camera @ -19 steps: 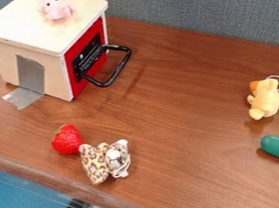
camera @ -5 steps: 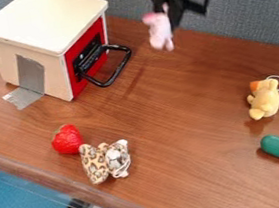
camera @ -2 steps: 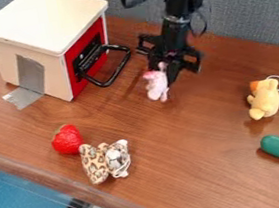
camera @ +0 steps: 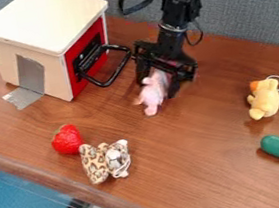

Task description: Take the pink object off the drawer and put it on the table

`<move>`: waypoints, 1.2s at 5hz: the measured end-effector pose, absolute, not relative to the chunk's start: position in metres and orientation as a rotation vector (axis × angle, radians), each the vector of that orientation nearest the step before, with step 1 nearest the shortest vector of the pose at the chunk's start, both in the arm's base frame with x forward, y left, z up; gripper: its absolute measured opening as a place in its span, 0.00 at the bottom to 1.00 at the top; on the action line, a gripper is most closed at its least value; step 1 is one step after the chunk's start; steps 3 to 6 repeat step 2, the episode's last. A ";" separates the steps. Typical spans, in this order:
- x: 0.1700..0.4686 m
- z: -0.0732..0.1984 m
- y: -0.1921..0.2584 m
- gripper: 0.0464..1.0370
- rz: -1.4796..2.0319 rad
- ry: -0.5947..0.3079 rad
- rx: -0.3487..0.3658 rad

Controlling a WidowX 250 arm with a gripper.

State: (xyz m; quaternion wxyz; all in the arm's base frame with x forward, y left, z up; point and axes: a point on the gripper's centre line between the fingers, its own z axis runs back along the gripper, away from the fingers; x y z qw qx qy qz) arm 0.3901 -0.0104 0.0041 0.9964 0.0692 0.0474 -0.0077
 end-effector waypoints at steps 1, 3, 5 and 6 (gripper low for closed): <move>0.392 0.035 -0.016 0.96 -0.033 0.033 0.117; 0.390 0.058 -0.019 0.96 -0.052 -0.008 0.101; 0.390 0.058 -0.019 0.96 -0.052 -0.008 0.101; 0.390 0.058 -0.019 0.96 -0.052 -0.008 0.101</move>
